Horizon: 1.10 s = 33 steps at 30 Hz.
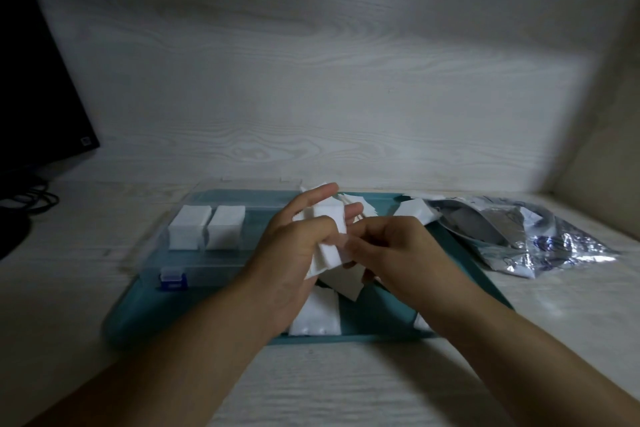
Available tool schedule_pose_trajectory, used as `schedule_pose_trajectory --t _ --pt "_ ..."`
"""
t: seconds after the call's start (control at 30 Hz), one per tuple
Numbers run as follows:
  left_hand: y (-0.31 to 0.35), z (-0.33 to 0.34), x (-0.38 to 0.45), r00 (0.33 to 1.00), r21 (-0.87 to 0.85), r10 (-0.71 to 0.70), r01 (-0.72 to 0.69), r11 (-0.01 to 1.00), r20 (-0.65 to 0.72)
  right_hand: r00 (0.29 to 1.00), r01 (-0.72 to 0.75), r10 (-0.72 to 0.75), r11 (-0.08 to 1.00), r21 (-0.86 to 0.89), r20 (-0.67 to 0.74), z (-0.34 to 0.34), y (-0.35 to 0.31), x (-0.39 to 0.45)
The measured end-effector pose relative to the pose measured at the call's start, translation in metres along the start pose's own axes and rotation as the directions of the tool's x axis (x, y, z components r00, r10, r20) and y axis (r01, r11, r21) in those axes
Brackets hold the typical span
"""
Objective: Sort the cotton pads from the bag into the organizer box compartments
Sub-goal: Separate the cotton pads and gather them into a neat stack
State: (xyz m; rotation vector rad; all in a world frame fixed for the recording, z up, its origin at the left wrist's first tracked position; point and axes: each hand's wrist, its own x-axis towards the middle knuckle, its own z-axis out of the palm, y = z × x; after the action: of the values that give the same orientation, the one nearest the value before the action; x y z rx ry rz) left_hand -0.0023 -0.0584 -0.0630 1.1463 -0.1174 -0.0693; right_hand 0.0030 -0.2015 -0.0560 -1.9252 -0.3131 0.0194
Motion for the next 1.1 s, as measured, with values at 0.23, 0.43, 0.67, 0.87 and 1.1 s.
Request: schedule_pose_trajectory --t 0.23,0.43,0.67,0.87,1.1 --pt "0.002 -0.004 0.003 0.997 -0.057 0.035 -0.03 0.998 0.074 0.997 0.009 -0.02 0.99 0.143 0.075 0.001 0.0 -0.002" --pt "0.002 -0.006 0.002 0.995 -0.04 0.021 -0.017 0.999 0.102 0.977 -0.118 0.04 0.921 0.373 0.209 0.0 -0.003 -0.004" --pt "0.003 -0.003 -0.001 0.995 0.003 0.036 -0.036 0.999 0.092 0.945 -0.17 -0.003 0.85 0.498 0.328 -0.008 -0.002 -0.002" --pt "0.002 -0.003 0.003 0.989 0.306 0.097 -0.059 0.95 -0.11 0.999 0.016 -0.004 0.961 0.277 -0.043 -0.011 0.003 0.007" --pt "0.002 -0.005 0.001 0.985 0.385 0.159 -0.125 0.914 -0.058 0.999 0.011 0.001 0.96 0.279 -0.042 -0.014 0.001 0.005"
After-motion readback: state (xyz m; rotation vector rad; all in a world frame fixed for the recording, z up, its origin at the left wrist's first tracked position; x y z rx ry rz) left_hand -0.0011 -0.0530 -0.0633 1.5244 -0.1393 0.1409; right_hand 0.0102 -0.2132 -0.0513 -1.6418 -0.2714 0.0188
